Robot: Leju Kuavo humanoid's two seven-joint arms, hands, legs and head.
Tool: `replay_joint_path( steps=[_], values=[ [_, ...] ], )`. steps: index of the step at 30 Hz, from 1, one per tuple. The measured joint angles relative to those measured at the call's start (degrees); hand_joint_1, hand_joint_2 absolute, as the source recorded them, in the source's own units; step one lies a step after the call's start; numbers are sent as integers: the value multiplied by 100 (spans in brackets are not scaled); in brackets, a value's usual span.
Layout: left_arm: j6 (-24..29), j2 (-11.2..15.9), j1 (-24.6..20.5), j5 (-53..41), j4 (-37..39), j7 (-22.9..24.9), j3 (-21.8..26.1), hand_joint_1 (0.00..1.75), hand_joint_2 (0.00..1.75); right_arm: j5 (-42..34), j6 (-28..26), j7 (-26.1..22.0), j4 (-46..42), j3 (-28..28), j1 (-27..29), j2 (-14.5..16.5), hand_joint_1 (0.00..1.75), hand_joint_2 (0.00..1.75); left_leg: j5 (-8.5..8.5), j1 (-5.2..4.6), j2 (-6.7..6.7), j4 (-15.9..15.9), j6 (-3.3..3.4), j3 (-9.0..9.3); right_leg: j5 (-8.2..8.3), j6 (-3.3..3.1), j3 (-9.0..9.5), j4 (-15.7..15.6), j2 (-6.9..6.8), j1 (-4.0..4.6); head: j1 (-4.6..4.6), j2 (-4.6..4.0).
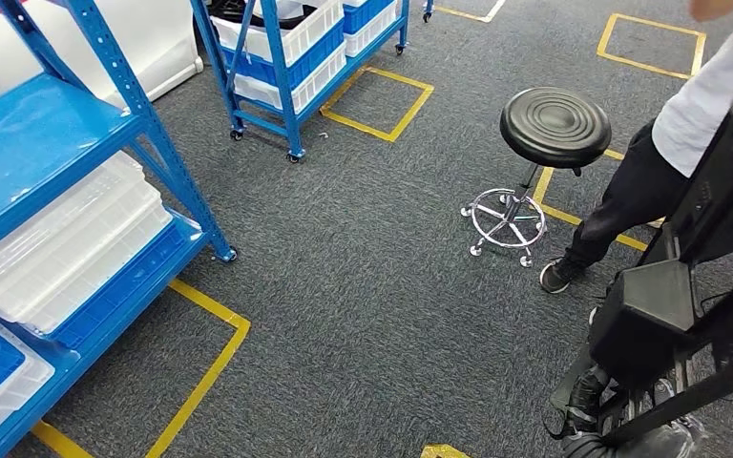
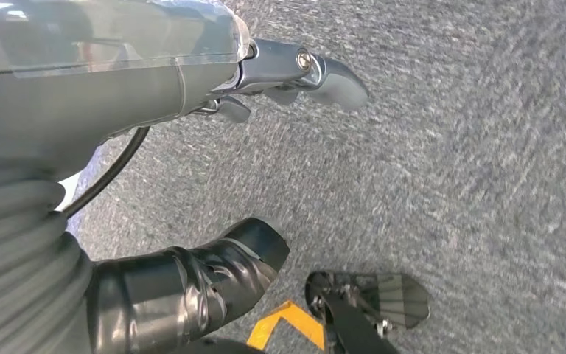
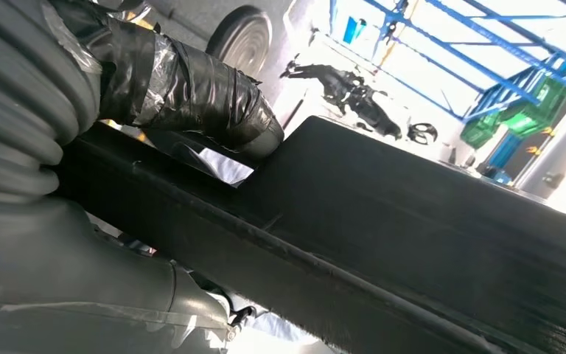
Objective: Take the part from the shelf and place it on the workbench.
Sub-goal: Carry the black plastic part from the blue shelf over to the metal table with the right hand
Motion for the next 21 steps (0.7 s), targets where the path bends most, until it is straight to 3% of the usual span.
replay_joint_path(
  steps=[2, 5, 6, 7, 8, 9, 11, 13, 15, 16, 18, 19, 21],
  values=[
    [-13, 0, -6, -22, 0, -33, -2, 0, 175, 2, -1, -1, -1, -1, -2, 1, 175, 175, -151, 24, -115, 179, -52, -55, 24, -77, 11, -36, 98, -22, -1, 0],
    [-31, 1, 10, -63, 0, -77, -4, 0, 175, 3, -2, -1, 1, -2, -3, 10, 175, 175, -687, 42, -413, 1209, -82, -520, 38, -149, 20, -52, 253, -25, -4, 0],
    [-37, 1, 20, -72, 0, -88, -4, 0, 175, 5, -2, -1, 3, -3, 0, 13, 175, 175, -786, 42, -444, 1532, -84, -685, 37, -154, 22, -48, 319, -17, -3, 0],
    [-40, 0, 29, -80, 0, -98, -4, 0, 175, 8, -2, 0, 4, -4, 3, 13, 175, 175, -769, 42, -459, 1678, -81, -775, 36, -156, 26, -44, 389, -9, -4, 0],
    [-44, 0, 36, -87, 0, -105, -4, 0, 175, 11, -2, 0, 5, -7, 6, 13, 175, 175, -628, 42, -472, 1585, -71, -758, 35, -156, 34, -38, 463, -4, -4, 0],
    [-46, 1, 38, -92, 0, -109, -5, 0, 175, 13, -2, 1, 5, -9, 9, 13, 175, 175, -401, 42, -505, 1282, -52, -645, 32, -153, 42, -30, 536, -1, -4, 0],
    [-46, 4, 42, -95, 0, -111, -6, 0, 175, 15, -2, 1, 6, -13, 8, 13, 175, 175, -16, 49, -737, 497, -7, -343, 21, -132, 34, 0, 665, 2, -2, 0],
    [-46, 9, 37, -95, 0, -114, -8, 0, 175, 16, -2, 1, 7, -15, 11, 13, 175, 175, 76, 42, -928, 129, 25, -205, 26, -75, -10, 23, 773, -10, -2, 0],
    [-45, 9, 26, -95, 0, -114, -10, 0, 175, 17, -2, 0, 7, -19, 24, 13, 175, 175, 87, 35, -872, 91, 67, -186, 49, 2, -46, 15, 871, -26, -3, 0],
    [-45, 7, 23, -95, 0, -114, -10, 0, 175, 17, -2, 0, 5, -21, 32, 13, 175, 175, 109, 42, -813, 61, 103, -174, 32, 32, -61, 35, 833, -25, -2, 0],
    [-47, 4, 25, -101, 0, -120, -11, 0, 175, 20, -2, -1, 3, -26, 33, 13, 175, 175, 154, 66, -685, -4, 177, -156, -163, 79, -190, 311, 600, -11, 5, 0],
    [-52, 4, 30, -107, 0, -125, -12, 0, 175, 25, -2, -1, 3, -28, 32, 13, 175, 175, 158, 60, -619, -14, 198, -154, -343, 97, -333, 621, 452, -16, 8, 0],
    [-67, 4, 47, -134, 0, -133, -13, 0, 175, 35, -2, -1, 3, -38, 33, 13, 175, 175, 150, 52, -478, -13, 213, -157, -655, 137, -671, 1330, 327, -37, 9, 0]
  ],
)
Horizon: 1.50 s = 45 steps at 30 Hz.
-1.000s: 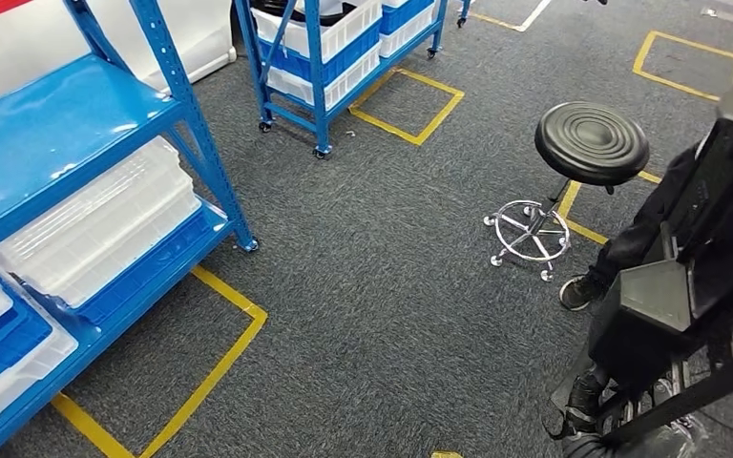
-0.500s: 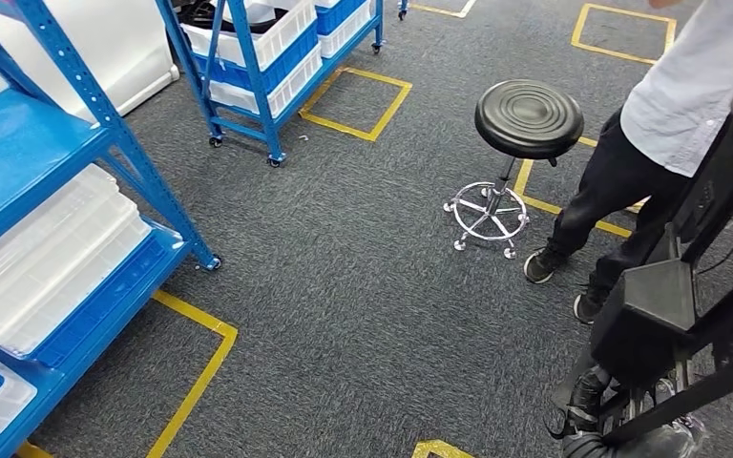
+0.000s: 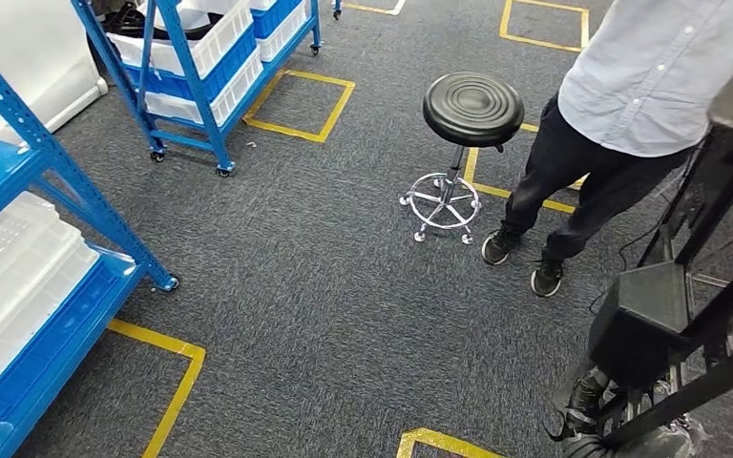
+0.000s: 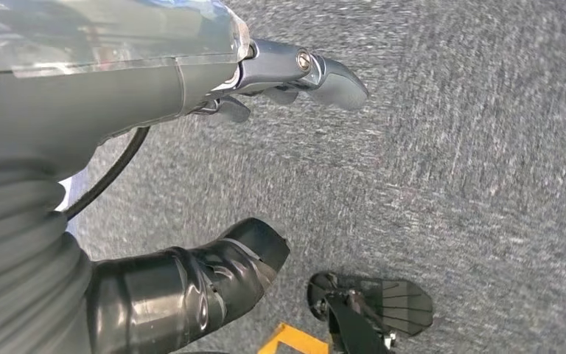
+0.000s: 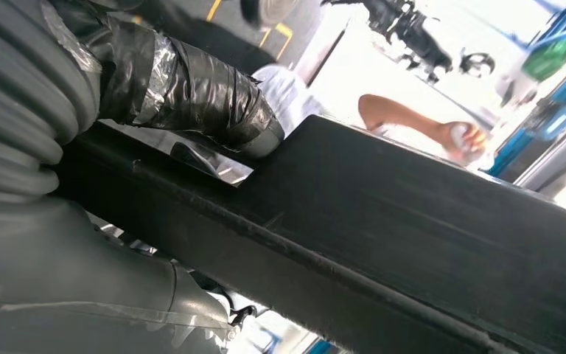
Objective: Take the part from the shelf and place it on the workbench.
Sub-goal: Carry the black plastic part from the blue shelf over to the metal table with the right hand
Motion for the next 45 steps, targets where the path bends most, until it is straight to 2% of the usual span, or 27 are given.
replay_joint_path(
  steps=[1, 2, 3, 5, 7, 10, 12, 14, 16, 17, 18, 19, 21, 23, 25, 27, 29, 31, 32, 33, 34, 36, 37, 38, 40, 42, 45],
  values=[
    [-13, -1, 7, -16, 0, -10, -3, 0, 175, 8, 0, 1, 0, -6, 7, 0, 175, 175, -9, -2, 73, 2, -1, 3, -31, 17, -91, 191, -23, -14, 1, 0],
    [-28, -2, 10, -34, 0, -26, -8, 0, 175, 15, 0, 1, -1, -12, 11, 0, 175, 175, -19, -2, 139, 4, -7, 9, 47, 28, -72, 165, -42, -26, 1, 0],
    [-48, -3, 9, -47, 0, -47, -17, 0, 175, 25, 0, 1, -2, -16, 14, 0, 175, 175, -33, -2, 198, 4, -18, 24, 212, 31, 59, -78, -75, -33, 1, 0],
    [-77, -10, 8, -57, 0, -84, -37, 0, 175, 47, 0, 1, -5, -21, 11, 0, 175, 175, -73, -15, 299, 11, -62, 69, 543, 5, 486, -872, -273, -9, 1, 0],
    [-87, -14, 5, -62, 0, -98, -50, 0, 175, 66, 0, 1, -8, -25, 8, 0, 175, 175, -109, -39, 382, 20, -125, 104, 651, -45, 717, -1331, -413, 41, -2, 0],
    [-99, -13, -20, -79, 0, -103, -88, 0, 175, 84, 0, 0, -24, -36, 17, 1, 175, 175, -155, -38, 473, 31, -213, 141, 650, -125, 717, -1383, -298, 56, -4, 0],
    [-101, -13, -29, -96, 0, -102, -116, 0, 175, 89, -1, -1, -43, -42, 11, 2, 175, 175, -354, -17, 309, 294, -264, 48, 675, -201, 740, -1429, -204, 25, -6, 0],
    [-101, -12, -20, -108, 0, -98, -125, 0, 175, 89, -1, -1, -52, -45, 2, 2, 175, 175, -718, -4, 92, 972, -293, -267, 685, -253, 747, -1440, -107, 16, -9, 0],
    [-101, -11, 0, -119, 0, -88, -126, 0, 175, 90, 0, -1, -52, -48, 4, 2, 175, 175, -906, -2, 28, 1585, -309, -583, 685, -266, 742, -1424, 15, 23, -10, 0],
    [-101, -11, 9, -125, 0, -85, -127, 0, 175, 90, 0, -1, -52, -49, 5, 2, 175, 175, -840, -1, 18, 1639, -310, -633, 681, -267, 741, -1410, 85, 25, -10, 0],
    [-101, -11, 15, -130, 0, -81, -129, 0, 175, 91, 0, 0, -52, -50, 6, 2, 175, 175, -664, 2, 2, 1464, -305, -577, 675, -262, 742, -1393, 158, 25, -11, 0],
    [-101, -11, 18, -134, 0, -81, -131, 0, 175, 90, 0, 1, -52, -52, 6, 2, 175, 175, -430, 7, -42, 1117, -295, -439, 665, -252, 742, -1372, 229, 23, -10, 0],
    [-101, -10, 19, -135, 0, -80, -135, 0, 175, 90, 0, 0, -52, -55, 4, 2, 175, 175, -141, 18, -239, 429, -262, -158, 642, -213, 721, -1323, 350, 31, -9, 0],
    [-101, -9, 11, -136, 0, -79, -139, 0, 175, 91, 0, -1, -52, -58, 7, 2, 175, 175, -118, 9, -352, 182, -221, -61, 643, -151, 684, -1301, 441, 32, -9, 0],
    [-104, -9, -3, -143, 0, -74, -143, 0, 175, 91, 0, 0, -52, -64, 19, 2, 175, 175, -84, 11, -271, 136, -152, -45, 658, -78, 658, -1306, 506, 18, -9, 0],
    [-113, -10, -7, -151, 0, -68, -145, 0, 175, 92, -1, -1, -53, -72, 21, 2, 175, 175, -37, 31, -167, 75, -68, -29, 533, -22, 574, -1138, 350, 20, -4, 0],
    [-126, -10, 1, -158, 0, -66, -147, 0, 175, 96, -2, -1, -52, -77, 15, 2, 175, 175, -22, 30, -52, 49, -21, -28, 189, 22, 296, -542, 86, 18, 1, 0],
    [-142, -8, 15, -164, 0, -57, -148, 0, 175, 100, -1, -1, -51, -84, 15, 1, 175, 175, -31, 22, 77, 52, -10, -32, -64, 60, -14, 106, -12, -5, 1, 0],
    [-146, -7, 18, -166, 0, -52, -148, 0, 175, 100, -1, 0, -50, -89, 18, 1, 175, 175, -39, 20, 140, 53, -12, -28, -44, 72, -58, 198, -30, -16, 1, 0],
    [-151, -7, 18, -167, 0, -48, -149, 0, 175, 100, 0, 1, -50, -93, 19, 0, 175, 175, -50, 20, 199, 54, -20, -19, 79, 78, 9, 73, -57, -25, 1, 0],
    [-153, -7, 16, -168, 0, -46, -151, 0, 175, 100, -1, 1, -50, -96, 19, 0, 175, 175, -64, 20, 252, 55, -34, -2, 272, 75, 183, -253, -108, -29, 2, 0],
    [-157, -7, 15, -168, 0, -46, -157, 0, 175, 100, -1, 1, -51, -99, 14, 0, 175, 175, -101, 8, 343, 64, -84, 38, 563, 35, 580, -1021, -320, 1, 1, 0],
    [-160, -7, 14, -168, 0, -45, -161, 0, 175, 100, -1, 1, -51, -99, 12, 0, 175, 175, -117, -3, 383, 69, -114, 53, 621, 4, 694, -1253, -389, 26, -1, 0],
    [-161, -7, 10, -168, 0, -45, -163, 0, 175, 100, -1, 1, -52, -102, 11, 0, 175, 175, -130, -14, 424, 71, -144, 64, 620, -25, 729, -1346, -419, 53, -2, 0],
    [-164, -7, -8, -168, 0, -44, -168, 0, 175, 100, -1, 0, -52, -106, 18, 0, 175, 175, -152, -23, 503, 61, -206, 92, 632, -88, 721, -1364, -312, 60, -3, 0],
    [-166, -5, -22, -168, 0, -44, -173, 0, 175, 100, -2, -1, -53, -110, 18, 1, 175, 175, -282, -8, 385, 197, -269, 66, 660, -162, 750, -1415, -211, 28, -4, 0],
    [-167, -4, -11, -168, 0, -43, -174, 0, 175, 100, -1, -1, -51, -114, 8, 2, 175, 175, -767, 9, 64, 1115, -314, -359, 675, -242, 764, -1438, -67, 11, -10, 0]
  ],
)
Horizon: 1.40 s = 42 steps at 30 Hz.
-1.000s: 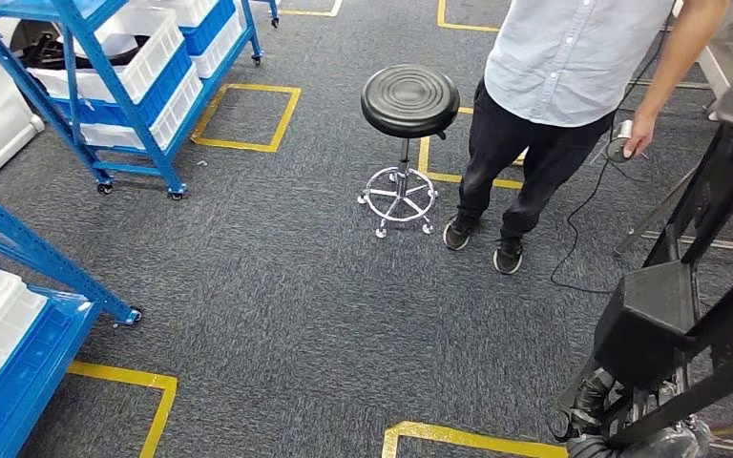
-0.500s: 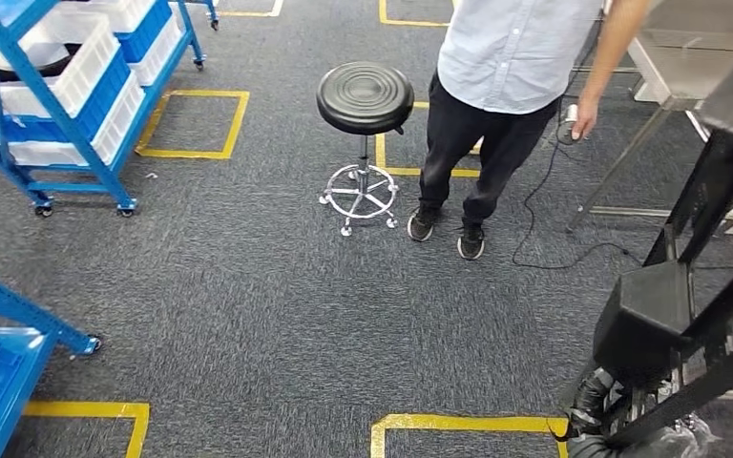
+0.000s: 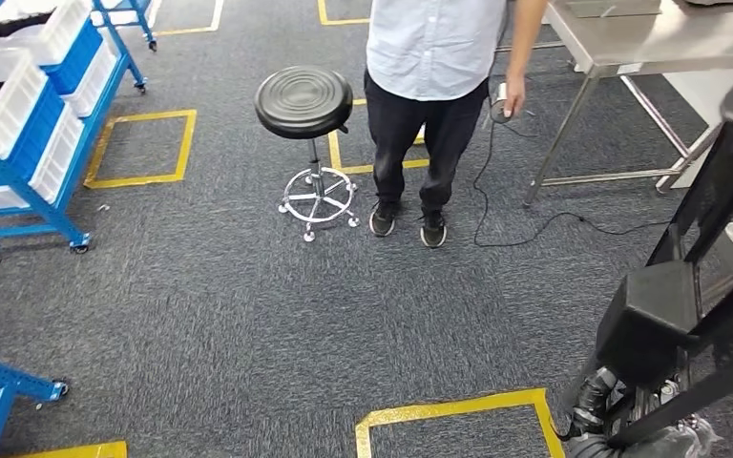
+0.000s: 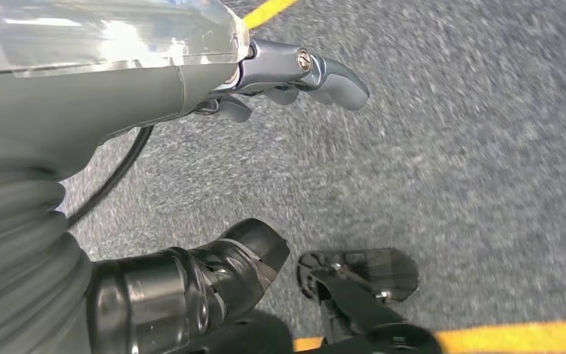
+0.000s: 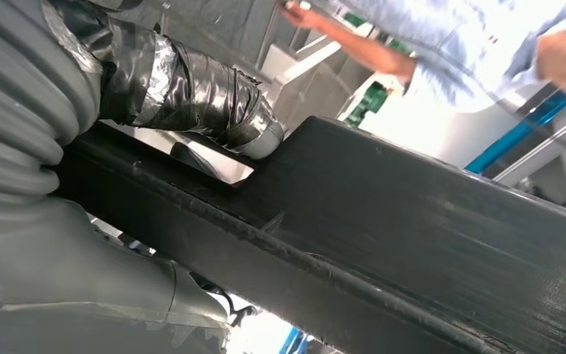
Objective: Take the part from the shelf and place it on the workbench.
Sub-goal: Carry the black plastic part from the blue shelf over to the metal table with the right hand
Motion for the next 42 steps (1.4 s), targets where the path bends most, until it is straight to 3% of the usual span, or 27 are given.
replay_joint_path(
  steps=[2, 3, 4, 6, 8, 10, 11, 13, 14, 16, 17, 18, 20, 22, 24, 26, 28, 30, 32, 33, 34, 35, 37, 39, 41, 42],
  values=[
    [0, 0, 20, 0, 0, 4, 0, 0, 175, 0, 1, 0, 1, -2, 3, 0, 175, 175, -102, 1, -43, 472, -13, -253, -4, -6, -2, 17, 135, 6, 1, 0],
    [0, 0, 29, 0, 0, 6, 0, 0, 175, 0, 1, 0, 1, -3, 3, 0, 175, 175, 9, 2, -50, 427, -12, -251, -9, -5, -3, 32, 209, 7, 1, 0],
    [0, 1, 33, 0, 0, 7, 0, 0, 175, 0, 1, 1, 1, -4, 3, 0, 175, 175, 206, 4, -73, 185, -3, -156, -16, 2, -2, 50, 283, 6, 1, 0],
    [0, 7, 35, 0, 0, 8, 0, 0, 175, 0, 1, 1, 1, -6, 1, 0, 175, 175, 567, 15, -265, -522, 36, 134, -39, 34, -18, 100, 406, 10, 1, 0],
    [0, 15, 29, -2, 0, 9, -1, 0, 175, 2, 1, 0, 1, -7, -1, -1, 175, 175, 660, 13, -443, -901, 84, 291, -42, 93, -64, 134, 508, 9, 1, 0],
    [-1, 19, 14, -7, 0, 10, -3, 0, 175, 4, 0, 0, 1, -9, 5, -1, 175, 175, 655, 4, -404, -954, 145, 313, -15, 170, -101, 121, 605, -1, 1, 0],
    [-1, 19, 9, -9, 0, 11, -4, 0, 175, 4, -1, 0, 0, -11, 11, -2, 175, 175, 675, 10, -348, -983, 185, 320, -24, 201, -112, 135, 577, -5, 2, 0],
    [-2, 19, 9, -22, 0, 20, -7, 0, 175, 8, -2, 0, -1, -13, 5, -2, 175, 175, 713, 33, -230, -1040, 264, 331, -193, 261, -228, 381, 348, 1, 15, 0],
    [-2, 20, 12, -32, 0, 31, -8, 0, 175, 11, -2, 0, -1, -13, -1, -2, 175, 175, 719, 31, -167, -1051, 290, 333, -361, 285, -362, 672, 195, -7, 21, 0],
    [-4, 25, 26, -50, 0, 53, -8, 0, 175, 20, -1, 0, 2, -13, -12, -3, 175, 175, 710, 22, -30, -1052, 314, 330, -680, 335, -714, 1390, 60, -24, 26, 0],
    [-6, 27, 32, -56, 0, 60, -9, 0, 175, 21, -1, 1, 3, -15, -11, -4, 175, 175, 702, 21, 39, -1050, 314, 333, -723, 354, -823, 1607, 42, -35, 26, 0],
    [-8, 30, 33, -60, 0, 63, -10, 0, 175, 22, -1, 1, 4, -17, -10, -4, 175, 175, 691, 21, 103, -1048, 310, 340, -659, 367, -832, 1624, 26, -45, 26, 0],
    [-6, 31, 28, -65, 0, 86, -14, 0, 175, 18, -2, 2, 5, -22, -11, -4, 175, 175, 660, 21, 213, -1046, 284, 381, -294, 364, -521, 1032, -75, -56, 27, 0],
    [3, 33, 24, -62, 0, 139, -15, 0, 175, 4, -1, 1, 6, -24, -22, -4, 175, 175, 616, -2, 306, -1037, 228, 427, -52, 310, -157, 330, -257, -15, 26, 0],
    [20, 37, 12, -56, 0, 214, -14, 0, 175, -31, -1, 1, 10, -29, -28, -8, 175, 175, 585, -24, 388, -1038, 165, 461, -42, 234, -65, 109, -300, 36, 22, 0],
    [41, 41, -17, -52, 0, 275, -13, 0, 175, -68, -1, 2, 23, -35, -19, -13, 175, 175, 559, -18, 427, -1046, 102, 500, -23, 157, -65, 79, -194, 26, 20, 0],
    [61, 48, -34, -52, 0, 297, -13, 0, 175, -87, -1, 1, 32, -39, -24, -15, 175, 175, 392, -1, 242, -843, 49, 436, 3, 75, -41, 31, -106, -8, 20, 0],
    [73, 56, -32, -52, 0, 304, -13, 0, 175, -95, 1, 0, 40, -42, -36, -16, 175, 175, 32, 10, 7, -201, 26, 138, 12, 23, -34, 15, -18, -19, 19, 0],
    [74, 61, -13, -53, 0, 313, -13, 0, 175, -96, 1, 0, 60, -43, -39, -21, 175, 175, -209, 10, -47, 485, 16, -212, 8, 7, -39, 27, 102, -12, 18, 0],
    [74, 62, -2, -53, 0, 316, -13, 0, 175, -96, 1, 1, 69, -45, -39, -24, 175, 175, -170, 11, -52, 594, 16, -287, 4, 6, -38, 37, 173, -10, 18, 0],
    [74, 64, 5, -53, 0, 320, -13, 0, 175, -96, 1, 1, 75, -46, -39, -27, 175, 175, -11, 12, -62, 467, 24, -253, -1, 9, -34, 50, 248, -9, 17, 0],
    [75, 69, 7, -52, 0, 322, -13, 0, 175, -96, 1, 1, 79, -47, -39, -30, 175, 175, 221, 14, -101, 145, 38, -130, -8, 17, -29, 64, 321, -10, 17, 0],
    [77, 81, 7, -52, 0, 323, -13, 0, 175, -96, 1, 0, 81, -48, -43, -33, 175, 175, 574, 26, -341, -601, 86, 162, -27, 49, -40, 106, 448, -5, 19, 0],
    [78, 88, -1, -53, 0, 324, -14, 0, 175, -96, 1, 0, 84, -48, -47, -34, 175, 175, 643, 20, -522, -923, 128, 290, -26, 113, -80, 125, 555, -11, 20, 0],
    [79, 87, -12, -55, 0, 325, -14, 0, 175, -96, 1, 0, 86, -49, -45, -37, 175, 175, 656, 10, -451, -961, 178, 311, -2, 192, -110, 109, 653, -24, 19, 0],
    [79, 87, -14, -55, 0, 324, -14, 0, 175, -96, 0, 0, 85, -50, -40, -38, 175, 175, 676, 19, -392, -991, 216, 322, -21, 226, -126, 133, 599, -21, 22, 0]
  ],
)
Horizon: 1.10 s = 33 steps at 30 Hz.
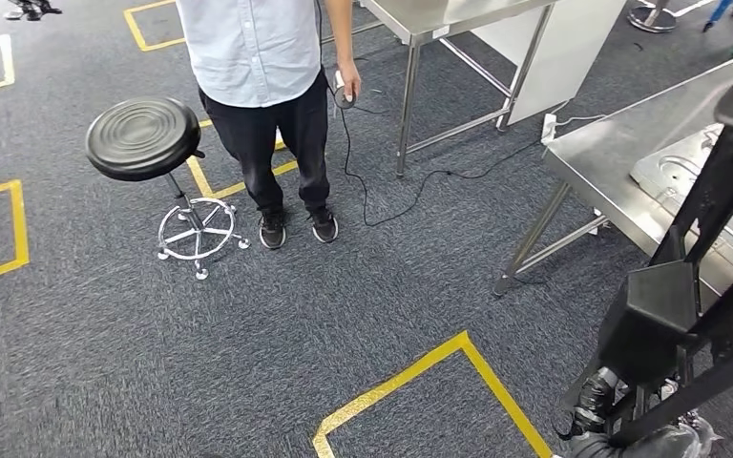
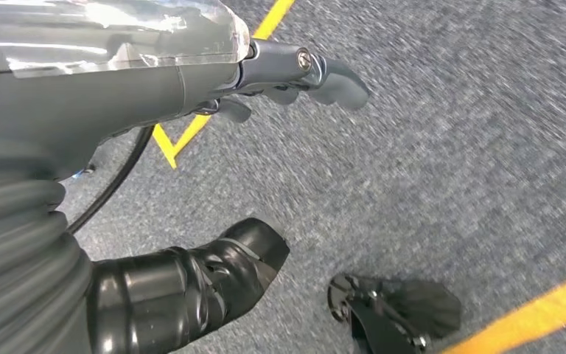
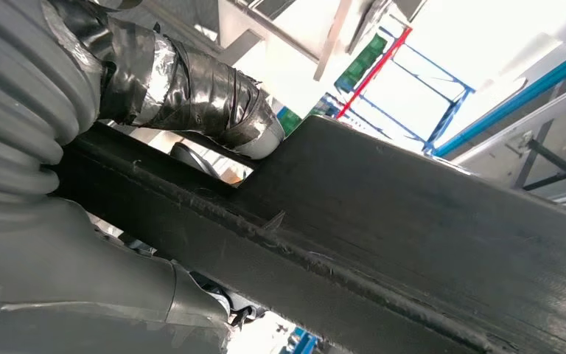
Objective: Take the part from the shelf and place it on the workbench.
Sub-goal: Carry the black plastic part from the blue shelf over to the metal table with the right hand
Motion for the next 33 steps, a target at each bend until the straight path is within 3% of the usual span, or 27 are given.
replay_joint_path(
  steps=[1, 3, 5, 6, 7, 8, 10, 12, 14, 16, 18, 20, 21, 22, 24, 25, 27, 29, 31, 33],
  values=[
    [0, -1, 1, 0, 0, -1, 1, 0, 175, 0, 0, 0, 0, 0, -1, -3, 175, 175, 22, 12, 66, -33, 39, 11, -74, 32, -51, 108, -124, 4, 5, 0],
    [0, 1, 6, 1, 0, 2, 1, 0, 175, 0, -1, 0, 2, 0, -8, -8, 175, 175, 40, 17, 202, -68, 90, 24, -387, 90, -307, 655, -448, 3, 17, 0],
    [1, 3, 19, 2, 0, 14, 1, 0, 175, -2, 0, 1, 13, -1, -17, -15, 175, 175, 26, 7, 349, -67, 104, 26, -678, 135, -660, 1363, -563, -12, 20, 0],
    [2, 4, 24, 2, 0, 22, 1, 0, 175, -3, 0, 1, 22, -1, -15, -19, 175, 175, 16, 5, 423, -66, 104, 31, -690, 147, -745, 1527, -578, -17, 20, 0],
    [3, 5, 25, 2, 0, 29, 1, 0, 175, -5, 1, 2, 31, -2, -14, -24, 175, 175, 3, 5, 491, -65, 98, 43, -596, 150, -722, 1479, -595, -20, 20, 0],
    [3, 5, 22, 2, 0, 33, 1, 0, 175, -5, 1, 2, 37, -2, -14, -28, 175, 175, -13, 5, 552, -64, 87, 64, -408, 142, -572, 1193, -636, -19, 20, 0],
    [2, 3, 16, 2, 0, 43, 1, 0, 175, -5, 1, 1, 41, -2, -19, -37, 175, 175, -58, -10, 651, -59, 44, 120, -67, 84, -149, 395, -870, 24, 20, 0],
    [2, 5, 10, 2, 0, 58, 1, 0, 175, -4, 1, 2, 42, -2, -26, -44, 175, 175, -98, -35, 738, -50, -11, 159, 28, -2, 53, -23, -1028, 85, 19, 0],
    [2, 7, 3, 1, 0, 70, 1, 0, 175, -4, 0, 2, 43, -2, -23, -49, 175, 175, -126, -47, 831, -59, -67, 192, 20, -70, 45, -57, -938, 97, 17, 0],
    [-4, 8, -4, -3, 0, 74, 1, 0, 175, -4, -1, 1, 43, -2, -19, -52, 175, 175, -239, -33, 724, 53, -130, 178, 43, -135, 60, -96, -826, 64, 15, 0],
    [-13, 9, -4, -7, 0, 75, 1, 0, 175, -5, -1, 0, 46, -2, -26, -54, 175, 175, -552, -15, 470, 579, -172, -56, 61, -193, 70, -121, -724, 38, 12, 0],
    [-22, 8, 8, -12, 1, 71, 1, 0, 175, -5, 1, 0, 58, -2, -30, -55, 175, 175, -855, -14, 357, 1328, -186, -433, 61, -218, 64, -112, -598, 43, 11, 0],
    [-28, 7, 16, -18, 1, 63, 1, 0, 175, -5, 1, 0, 68, -2, -28, -56, 175, 175, -872, -14, 346, 1537, -186, -553, 59, -221, 66, -103, -525, 47, 10, 0],
    [-36, 6, 24, -28, 1, 54, 1, 0, 175, -4, 1, 0, 77, -2, -27, -57, 175, 175, -771, -14, 342, 1539, -180, -581, 55, -222, 68, -91, -447, 49, 10, 0],
    [-67, 7, 31, -55, 1, 14, -3, 0, 175, -3, 1, 0, 89, -2, -26, -58, 175, 175, -331, -14, 260, 936, -145, -361, 43, -212, 76, -64, -297, 49, 10, 0],
    [-84, 11, 33, -75, 0, -16, -9, 0, 175, -1, 1, 0, 90, -3, -26, -58, 175, 175, -164, -14, 142, 565, -118, -216, 34, -195, 71, -47, -235, 54, 11, 0],
    [-107, 19, 31, -108, 0, -81, -37, 0, 175, 4, 1, 0, 91, -5, -28, -58, 175, 175, -27, -20, -49, 115, -74, -45, 29, -138, 40, -19, -129, 49, 12, 0],
    [-110, 22, 19, -129, 1, -109, -75, 0, 175, 8, 1, 0, 91, -8, -26, -58, 175, 175, -30, -31, -33, 48, -30, -18, 50, -56, 5, -23, -29, 35, 11, 0],
    [-114, 19, 12, -144, 1, -109, -94, 0, 175, 6, -1, 0, 91, -10, -22, -58, 175, 175, 15, -15, 80, -8, 46, 8, 4, 12, -32, 46, -116, 31, 17, 0],
    [-116, 16, 16, -154, 0, -107, -98, 0, 175, 5, -2, 0, 93, -11, -36, -60, 175, 175, 46, 0, 204, -54, 107, 18, -271, 67, -231, 482, -383, 32, 26, 0]
  ],
)
